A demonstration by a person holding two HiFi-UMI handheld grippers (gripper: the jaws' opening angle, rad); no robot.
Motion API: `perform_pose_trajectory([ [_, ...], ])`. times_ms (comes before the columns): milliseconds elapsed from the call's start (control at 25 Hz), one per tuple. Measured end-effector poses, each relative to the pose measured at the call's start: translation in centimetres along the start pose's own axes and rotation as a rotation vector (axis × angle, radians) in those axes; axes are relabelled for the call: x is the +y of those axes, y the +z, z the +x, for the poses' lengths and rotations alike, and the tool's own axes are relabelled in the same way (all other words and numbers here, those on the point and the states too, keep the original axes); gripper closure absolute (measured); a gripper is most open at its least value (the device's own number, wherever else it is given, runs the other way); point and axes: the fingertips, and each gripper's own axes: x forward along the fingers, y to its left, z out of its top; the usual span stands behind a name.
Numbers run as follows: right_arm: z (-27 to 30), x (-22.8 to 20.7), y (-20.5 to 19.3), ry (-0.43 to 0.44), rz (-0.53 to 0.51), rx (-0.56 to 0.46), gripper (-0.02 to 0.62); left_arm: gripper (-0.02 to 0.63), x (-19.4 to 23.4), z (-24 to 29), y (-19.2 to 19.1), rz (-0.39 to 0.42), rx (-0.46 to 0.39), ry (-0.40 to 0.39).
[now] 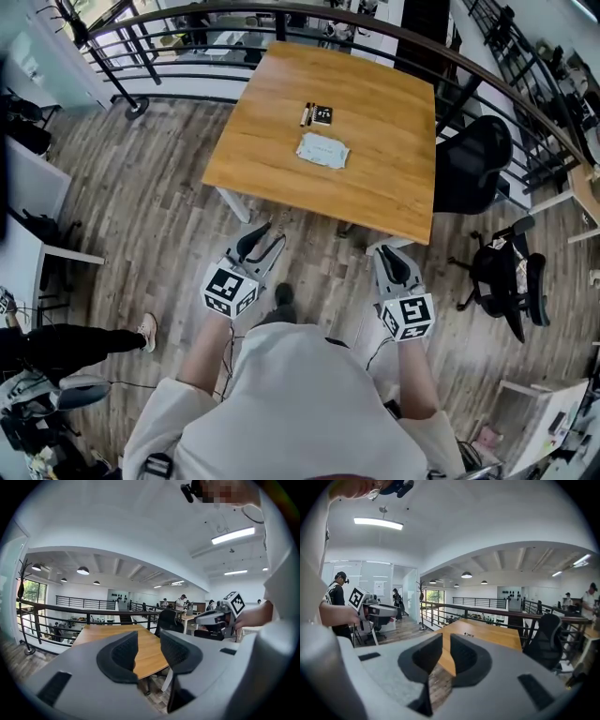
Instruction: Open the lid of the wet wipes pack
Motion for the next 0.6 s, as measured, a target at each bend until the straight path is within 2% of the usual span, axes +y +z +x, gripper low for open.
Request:
perform_pose_trajectory([
  [280, 5.5, -1.4, 1.5, -0.053, 0.014, 0.016, 0.558, 0.436, 5.2, 3.6, 1.1, -0.005, 0.000, -0.067],
  [600, 9.7, -2.3, 3.0, -0.094, 0.033, 0.030, 0.558, 0.420, 9.1, 6.2, 2.0, -0.006, 0.014, -0.116],
])
